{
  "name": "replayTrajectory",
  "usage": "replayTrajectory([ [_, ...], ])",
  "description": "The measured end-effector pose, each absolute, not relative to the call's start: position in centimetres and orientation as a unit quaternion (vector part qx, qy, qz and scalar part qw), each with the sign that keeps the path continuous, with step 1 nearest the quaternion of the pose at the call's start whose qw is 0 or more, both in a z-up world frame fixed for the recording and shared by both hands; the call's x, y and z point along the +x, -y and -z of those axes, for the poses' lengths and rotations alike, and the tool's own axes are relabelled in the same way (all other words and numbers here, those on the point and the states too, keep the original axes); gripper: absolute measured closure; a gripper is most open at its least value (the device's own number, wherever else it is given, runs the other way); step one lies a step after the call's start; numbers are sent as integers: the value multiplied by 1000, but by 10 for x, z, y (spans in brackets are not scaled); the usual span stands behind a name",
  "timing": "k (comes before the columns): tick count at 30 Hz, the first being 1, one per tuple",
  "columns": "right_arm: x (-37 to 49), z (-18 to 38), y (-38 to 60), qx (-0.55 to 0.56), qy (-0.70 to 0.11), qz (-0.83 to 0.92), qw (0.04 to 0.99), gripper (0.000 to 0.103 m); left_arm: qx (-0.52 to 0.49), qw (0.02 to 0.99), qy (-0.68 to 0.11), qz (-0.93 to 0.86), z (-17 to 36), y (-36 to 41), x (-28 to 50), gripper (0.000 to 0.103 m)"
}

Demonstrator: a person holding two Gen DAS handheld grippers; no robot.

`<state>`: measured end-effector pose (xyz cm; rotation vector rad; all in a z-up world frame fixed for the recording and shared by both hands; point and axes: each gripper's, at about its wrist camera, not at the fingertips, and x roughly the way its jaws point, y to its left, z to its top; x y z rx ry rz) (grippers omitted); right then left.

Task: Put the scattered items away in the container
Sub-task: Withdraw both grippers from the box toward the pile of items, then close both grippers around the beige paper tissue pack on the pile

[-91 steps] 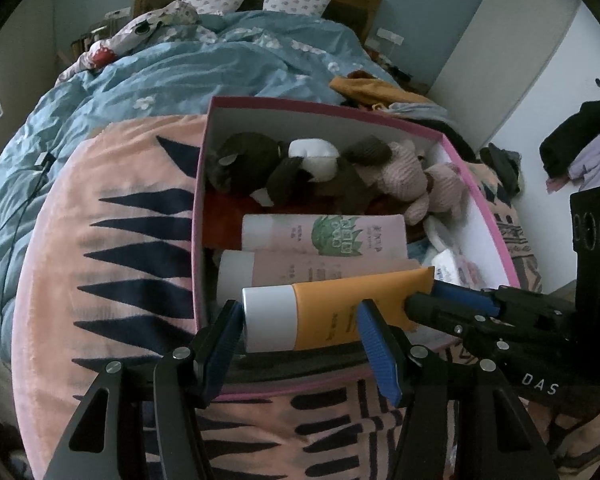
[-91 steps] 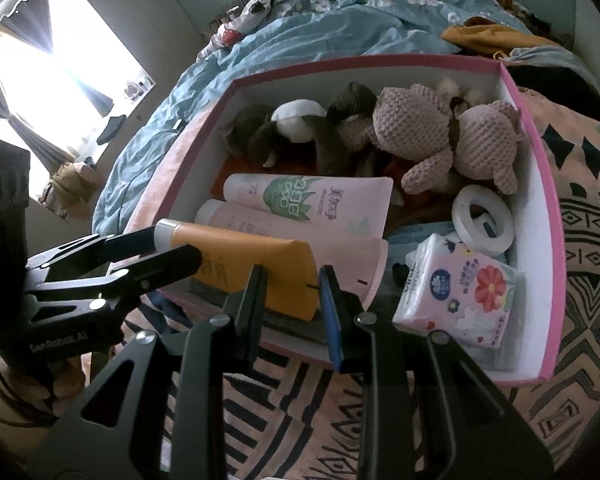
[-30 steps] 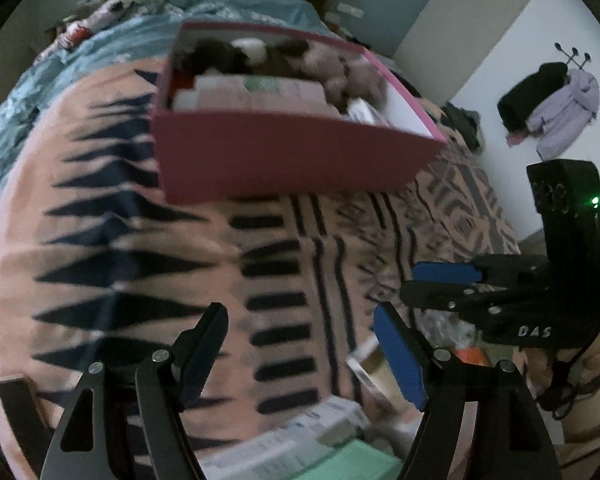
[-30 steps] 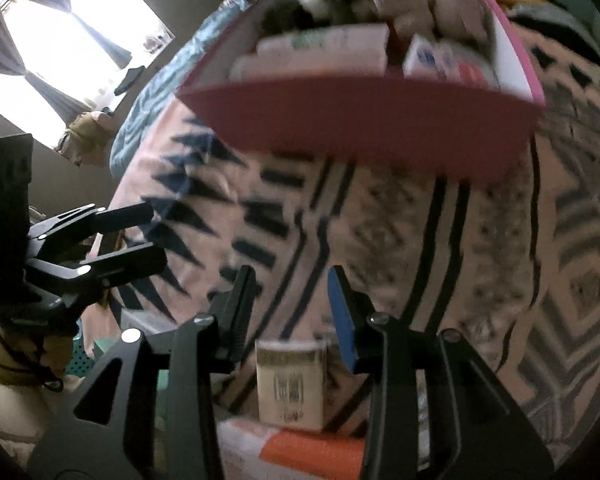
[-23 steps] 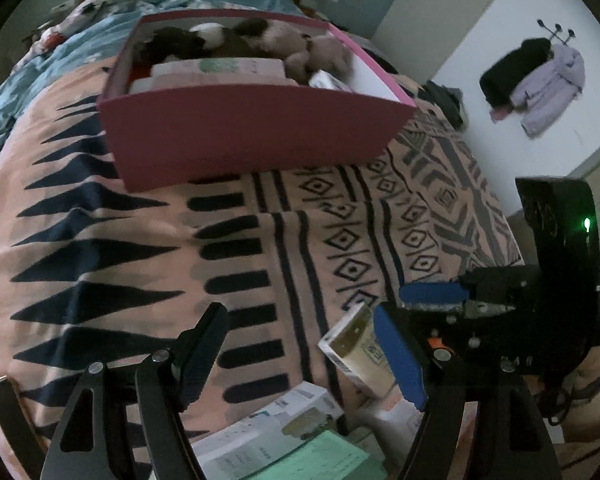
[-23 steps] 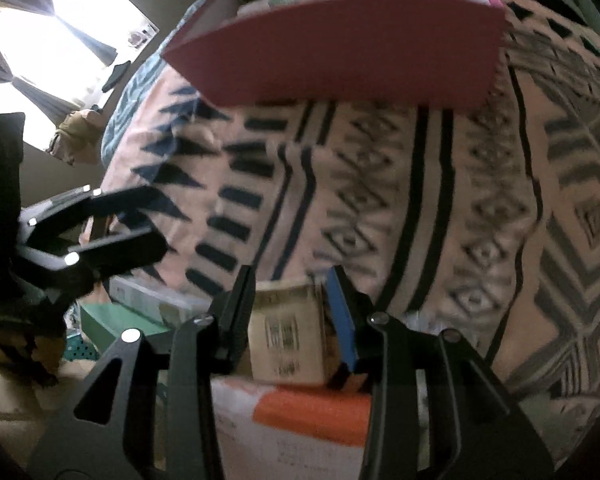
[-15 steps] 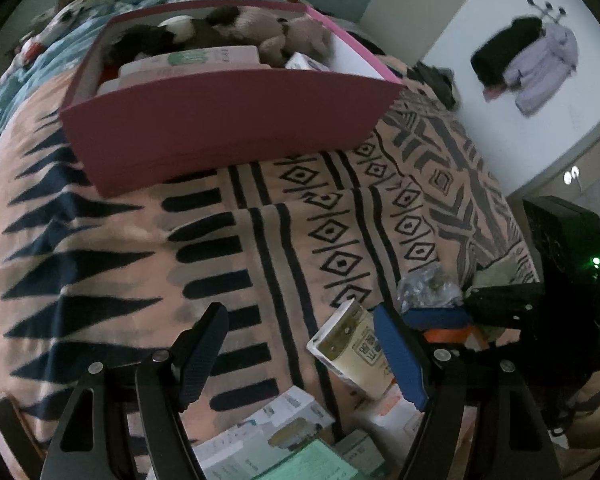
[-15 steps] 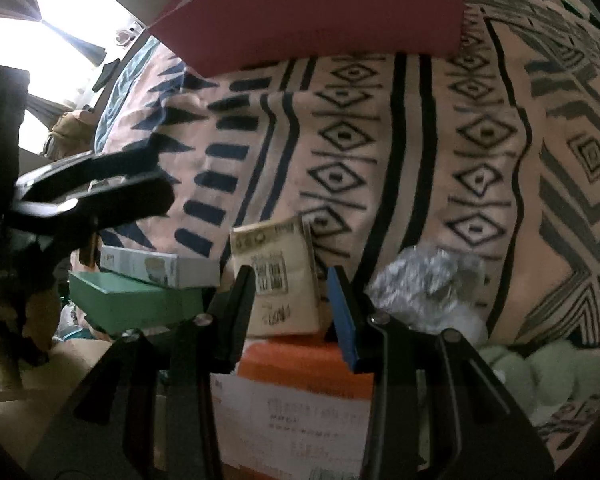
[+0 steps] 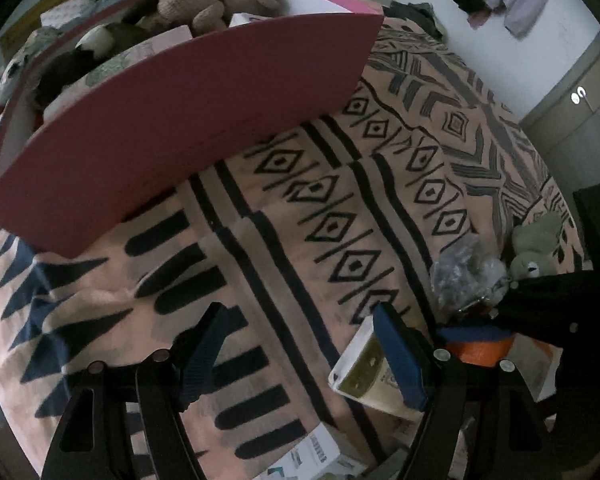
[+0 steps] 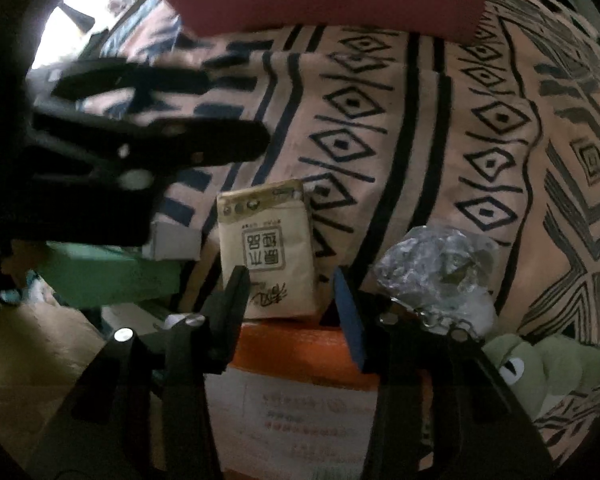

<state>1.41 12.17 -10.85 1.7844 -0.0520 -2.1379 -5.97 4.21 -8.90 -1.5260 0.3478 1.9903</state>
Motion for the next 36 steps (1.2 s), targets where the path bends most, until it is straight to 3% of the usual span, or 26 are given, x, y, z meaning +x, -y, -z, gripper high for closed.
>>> replayTrajectory([
  [12, 13, 115, -105, 638, -18, 735, 230, 52, -606, 299, -82, -733, 98, -26, -71, 26],
  [17, 5, 103, -105, 622, -60, 740, 247, 63, -604, 302, -69, -735, 97, -23, -72, 26],
  [23, -23, 87, -119, 599, -97, 763, 224, 66, -608, 298, -50, -734, 98, -18, -74, 26],
  [36, -1, 89, -172, 607, 133, 769, 152, 66, -591, 297, -78, -746, 95, -31, -86, 26],
])
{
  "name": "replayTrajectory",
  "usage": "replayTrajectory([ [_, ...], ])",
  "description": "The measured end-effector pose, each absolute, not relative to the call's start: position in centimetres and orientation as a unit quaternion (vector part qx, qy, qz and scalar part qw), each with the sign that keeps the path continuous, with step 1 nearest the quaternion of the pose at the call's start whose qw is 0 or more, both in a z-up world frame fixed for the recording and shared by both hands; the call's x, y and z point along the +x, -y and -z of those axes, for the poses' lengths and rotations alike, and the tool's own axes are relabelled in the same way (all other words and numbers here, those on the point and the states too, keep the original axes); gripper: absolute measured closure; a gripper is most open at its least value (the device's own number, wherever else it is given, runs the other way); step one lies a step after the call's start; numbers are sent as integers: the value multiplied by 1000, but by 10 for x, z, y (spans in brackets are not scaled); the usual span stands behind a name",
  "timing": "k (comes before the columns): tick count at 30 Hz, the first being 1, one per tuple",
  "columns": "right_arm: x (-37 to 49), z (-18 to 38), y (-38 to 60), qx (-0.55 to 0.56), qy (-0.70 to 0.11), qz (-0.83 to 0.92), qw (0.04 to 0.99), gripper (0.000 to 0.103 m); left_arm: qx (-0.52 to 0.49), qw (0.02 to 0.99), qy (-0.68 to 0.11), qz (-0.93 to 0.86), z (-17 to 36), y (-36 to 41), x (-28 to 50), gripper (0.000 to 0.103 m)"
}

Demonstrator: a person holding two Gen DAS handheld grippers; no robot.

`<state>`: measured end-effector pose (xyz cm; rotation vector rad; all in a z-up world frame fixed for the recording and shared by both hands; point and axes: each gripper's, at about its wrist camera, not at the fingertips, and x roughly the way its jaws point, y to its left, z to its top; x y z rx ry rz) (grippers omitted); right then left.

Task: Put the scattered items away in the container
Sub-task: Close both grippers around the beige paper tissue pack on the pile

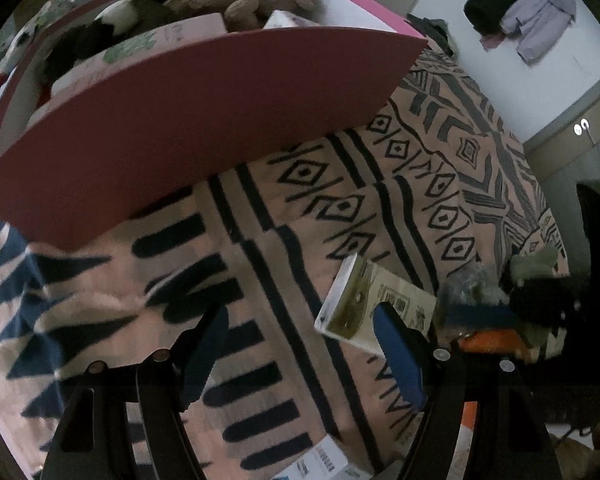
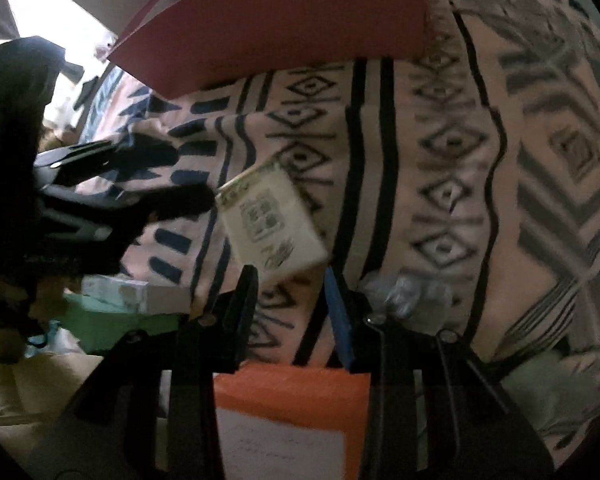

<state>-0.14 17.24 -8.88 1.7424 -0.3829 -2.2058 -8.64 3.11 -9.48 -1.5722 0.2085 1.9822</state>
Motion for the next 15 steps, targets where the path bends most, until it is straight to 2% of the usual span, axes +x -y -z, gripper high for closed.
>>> replayTrajectory([
  [12, -4, 101, -163, 602, 157, 771, 135, 66, -618, 324, -72, -713, 117, -45, -92, 27],
  [14, -4, 99, -164, 595, 149, 779, 130, 77, -624, 331, -61, -706, 120, -44, -88, 27],
  [15, -5, 98, -164, 593, 147, 781, 130, 77, -626, 334, -57, -703, 120, -44, -87, 28],
])
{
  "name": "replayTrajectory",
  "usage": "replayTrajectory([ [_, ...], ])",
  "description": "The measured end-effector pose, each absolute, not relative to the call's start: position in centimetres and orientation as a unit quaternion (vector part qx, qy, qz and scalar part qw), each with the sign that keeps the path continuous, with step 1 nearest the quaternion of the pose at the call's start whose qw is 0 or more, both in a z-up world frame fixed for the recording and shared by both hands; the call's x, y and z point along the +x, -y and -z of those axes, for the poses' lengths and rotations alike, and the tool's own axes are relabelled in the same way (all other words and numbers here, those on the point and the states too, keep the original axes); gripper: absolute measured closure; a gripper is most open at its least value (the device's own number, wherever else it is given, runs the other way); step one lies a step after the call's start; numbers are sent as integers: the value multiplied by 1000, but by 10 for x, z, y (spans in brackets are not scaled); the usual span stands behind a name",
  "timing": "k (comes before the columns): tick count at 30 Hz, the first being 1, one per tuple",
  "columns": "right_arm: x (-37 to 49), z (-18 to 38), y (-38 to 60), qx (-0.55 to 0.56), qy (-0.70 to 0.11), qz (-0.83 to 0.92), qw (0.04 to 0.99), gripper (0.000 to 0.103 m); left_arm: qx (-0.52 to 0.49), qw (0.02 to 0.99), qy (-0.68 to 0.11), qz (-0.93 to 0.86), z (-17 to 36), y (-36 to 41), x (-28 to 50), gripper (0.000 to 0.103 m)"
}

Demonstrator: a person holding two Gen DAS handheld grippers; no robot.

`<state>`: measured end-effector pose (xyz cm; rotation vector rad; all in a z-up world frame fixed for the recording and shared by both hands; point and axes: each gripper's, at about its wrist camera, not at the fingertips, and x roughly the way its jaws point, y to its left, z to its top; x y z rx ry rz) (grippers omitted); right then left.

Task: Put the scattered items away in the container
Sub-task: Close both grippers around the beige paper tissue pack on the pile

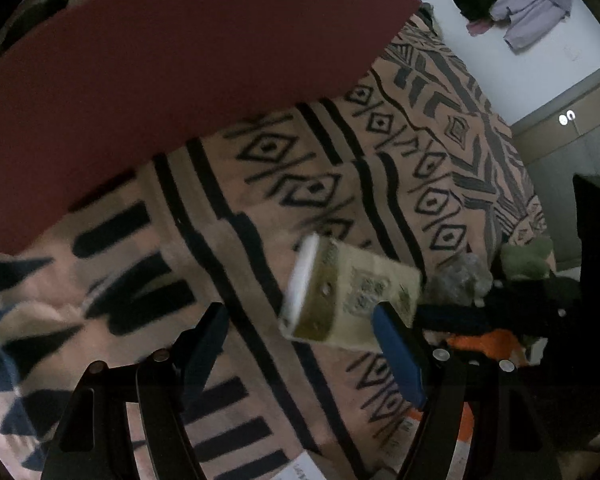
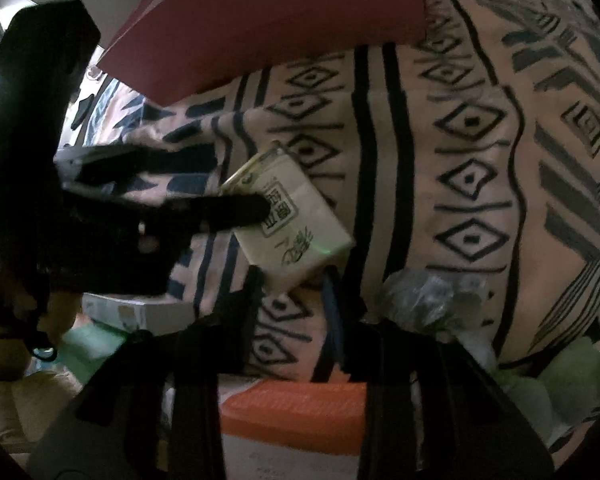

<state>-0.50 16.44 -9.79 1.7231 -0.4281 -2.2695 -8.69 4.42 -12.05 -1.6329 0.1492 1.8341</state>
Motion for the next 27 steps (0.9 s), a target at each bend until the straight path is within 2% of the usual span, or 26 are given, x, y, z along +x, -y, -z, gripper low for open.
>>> replayTrajectory([
  [4, -7, 94, -167, 586, 133, 790, 122, 77, -627, 350, -22, -695, 117, -40, -84, 36],
  [15, -12, 97, -196, 575, 186, 790, 101, 75, -615, 336, -2, -713, 115, -34, -97, 36],
  [16, -13, 97, -197, 573, 190, 791, 101, 75, -614, 337, -4, -713, 116, -35, -97, 37],
  [17, -14, 97, -198, 571, 194, 791, 101, 75, -615, 339, -7, -712, 117, -38, -97, 44],
  [18, -15, 98, -198, 570, 197, 791, 100, 75, -618, 341, -11, -708, 118, -40, -97, 47],
  [27, -23, 106, -198, 566, 225, 786, 108, 75, -624, 347, -6, -701, 123, -48, -95, 48],
])
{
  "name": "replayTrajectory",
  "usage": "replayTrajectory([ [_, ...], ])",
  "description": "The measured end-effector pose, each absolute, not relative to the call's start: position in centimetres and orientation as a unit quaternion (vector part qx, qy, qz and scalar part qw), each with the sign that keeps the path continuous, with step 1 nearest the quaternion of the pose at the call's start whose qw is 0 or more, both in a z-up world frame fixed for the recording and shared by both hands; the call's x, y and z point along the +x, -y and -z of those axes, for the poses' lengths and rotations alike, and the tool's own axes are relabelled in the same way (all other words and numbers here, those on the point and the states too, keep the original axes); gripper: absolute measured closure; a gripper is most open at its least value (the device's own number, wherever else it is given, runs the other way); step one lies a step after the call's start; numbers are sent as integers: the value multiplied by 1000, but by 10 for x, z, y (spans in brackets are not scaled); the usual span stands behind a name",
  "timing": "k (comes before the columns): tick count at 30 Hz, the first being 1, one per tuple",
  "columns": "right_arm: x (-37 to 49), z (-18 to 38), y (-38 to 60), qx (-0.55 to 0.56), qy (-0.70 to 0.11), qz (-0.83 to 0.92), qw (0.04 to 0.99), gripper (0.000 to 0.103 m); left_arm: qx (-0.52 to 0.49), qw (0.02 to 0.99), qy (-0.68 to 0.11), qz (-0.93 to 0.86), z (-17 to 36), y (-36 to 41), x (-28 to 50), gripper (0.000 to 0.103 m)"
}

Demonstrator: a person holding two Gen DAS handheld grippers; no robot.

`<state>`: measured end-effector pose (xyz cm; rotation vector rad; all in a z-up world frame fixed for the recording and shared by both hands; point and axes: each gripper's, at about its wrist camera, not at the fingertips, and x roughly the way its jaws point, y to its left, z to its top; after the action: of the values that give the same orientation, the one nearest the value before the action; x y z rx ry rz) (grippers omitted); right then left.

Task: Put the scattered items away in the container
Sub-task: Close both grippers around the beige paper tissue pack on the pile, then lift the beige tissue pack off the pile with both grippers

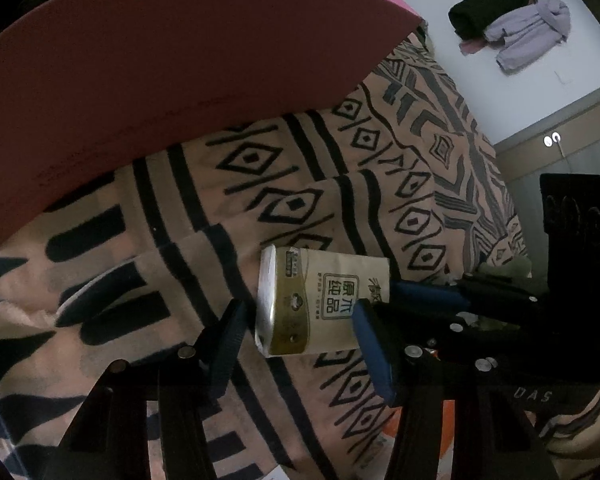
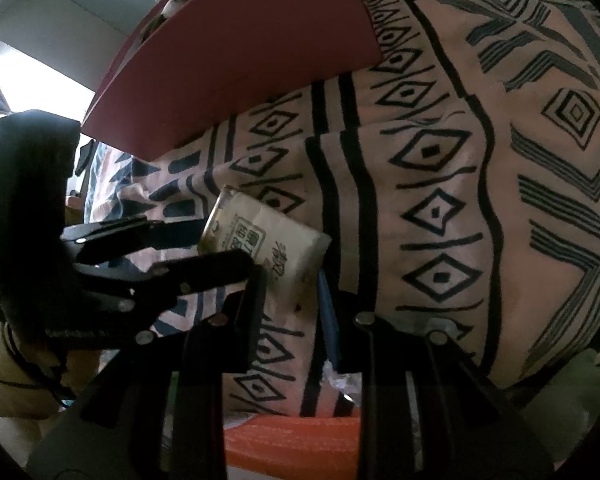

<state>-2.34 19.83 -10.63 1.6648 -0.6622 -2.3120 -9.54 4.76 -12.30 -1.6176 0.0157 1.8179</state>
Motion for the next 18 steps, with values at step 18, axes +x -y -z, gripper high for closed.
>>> replayTrajectory([
  [18, -29, 80, -173, 540, 184, 811, 129, 75, -606, 325, 52, -724, 93, -32, -78, 57],
])
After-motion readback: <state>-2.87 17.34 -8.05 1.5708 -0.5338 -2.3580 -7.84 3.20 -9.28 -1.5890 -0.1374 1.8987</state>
